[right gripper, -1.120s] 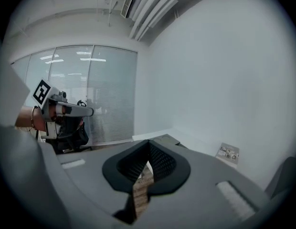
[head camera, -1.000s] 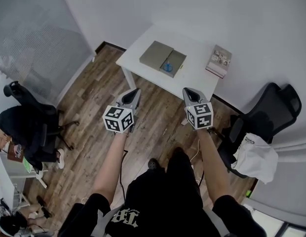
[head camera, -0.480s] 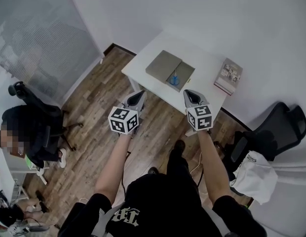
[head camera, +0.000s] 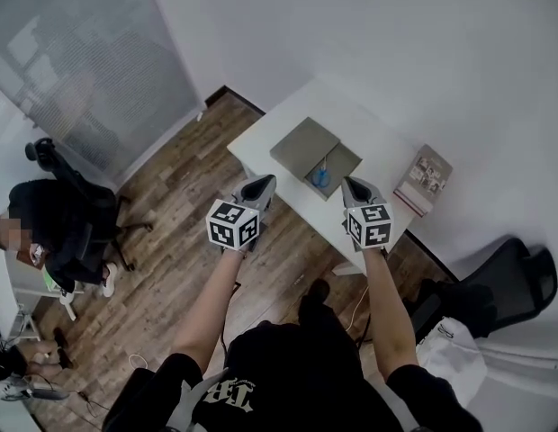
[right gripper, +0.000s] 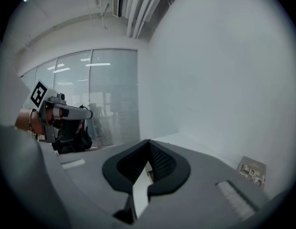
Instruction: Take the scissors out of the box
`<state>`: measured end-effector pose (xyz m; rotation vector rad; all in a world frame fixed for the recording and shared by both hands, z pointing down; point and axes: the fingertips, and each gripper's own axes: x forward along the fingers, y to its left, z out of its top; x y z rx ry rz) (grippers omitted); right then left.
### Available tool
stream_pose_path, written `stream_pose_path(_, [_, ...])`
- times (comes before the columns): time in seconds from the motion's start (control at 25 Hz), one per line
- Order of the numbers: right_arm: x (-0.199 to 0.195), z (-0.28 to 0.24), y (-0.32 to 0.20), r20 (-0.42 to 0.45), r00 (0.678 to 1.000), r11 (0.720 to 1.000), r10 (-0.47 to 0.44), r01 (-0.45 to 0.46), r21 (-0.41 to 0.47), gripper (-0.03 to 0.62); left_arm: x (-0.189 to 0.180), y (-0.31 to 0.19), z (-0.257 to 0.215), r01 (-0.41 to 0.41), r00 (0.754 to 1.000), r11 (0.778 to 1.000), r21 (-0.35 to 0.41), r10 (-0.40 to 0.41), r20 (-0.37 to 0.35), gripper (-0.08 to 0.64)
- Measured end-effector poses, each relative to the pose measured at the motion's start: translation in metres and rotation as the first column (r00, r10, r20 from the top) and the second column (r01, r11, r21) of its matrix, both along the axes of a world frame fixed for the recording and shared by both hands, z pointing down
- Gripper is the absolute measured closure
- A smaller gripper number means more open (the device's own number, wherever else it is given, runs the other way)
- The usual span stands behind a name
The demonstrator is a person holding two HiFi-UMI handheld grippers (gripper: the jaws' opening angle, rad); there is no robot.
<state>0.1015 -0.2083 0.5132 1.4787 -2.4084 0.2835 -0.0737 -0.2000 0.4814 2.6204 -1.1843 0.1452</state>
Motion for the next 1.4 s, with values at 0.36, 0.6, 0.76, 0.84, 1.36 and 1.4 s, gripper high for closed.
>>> stream_pose_path(0.36, [0.025, 0.002, -0.031, 0.017, 0.999, 0.999, -0.046, 0.046, -0.001, 0.588, 0.029, -0.027, 0.0, 0.023, 1.0, 1.0, -0.002, -0.023, 0.01, 0.558])
stream_pose_path(0.6, [0.031, 0.006, -0.05, 0.029, 0.997, 0.997, -0.075, 0.075, -0.004, 0.588, 0.036, -0.04, 0.005, 0.052, 0.999, 0.999, -0.005, -0.052, 0.016, 0.558])
stream_pose_path(0.76, [0.036, 0.007, -0.057, 0.033, 0.996, 0.996, -0.089, 0.089, -0.007, 0.588, 0.044, -0.048, 0.004, 0.062, 0.998, 0.998, -0.003, -0.062, 0.014, 0.558])
stream_pose_path(0.84, [0.037, 0.008, -0.061, 0.035, 0.995, 0.995, -0.098, 0.098, -0.009, 0.588, 0.047, -0.051, 0.005, 0.072, 0.997, 0.997, -0.001, -0.072, 0.013, 0.558])
stream_pose_path(1.36, [0.042, 0.031, -0.085, 0.043, 0.993, 0.992, -0.111, 0.113, -0.064, 0.588, 0.047, -0.066, 0.017, 0.105, 0.994, 0.994, -0.012, -0.105, 0.001, 0.558])
stream_pose_path(1.4, [0.042, 0.033, -0.087, 0.044, 0.993, 0.992, -0.105, 0.108, -0.068, 0.588, 0.044, -0.069, 0.02, 0.106, 0.994, 0.994, -0.015, -0.106, 0.0, 0.558])
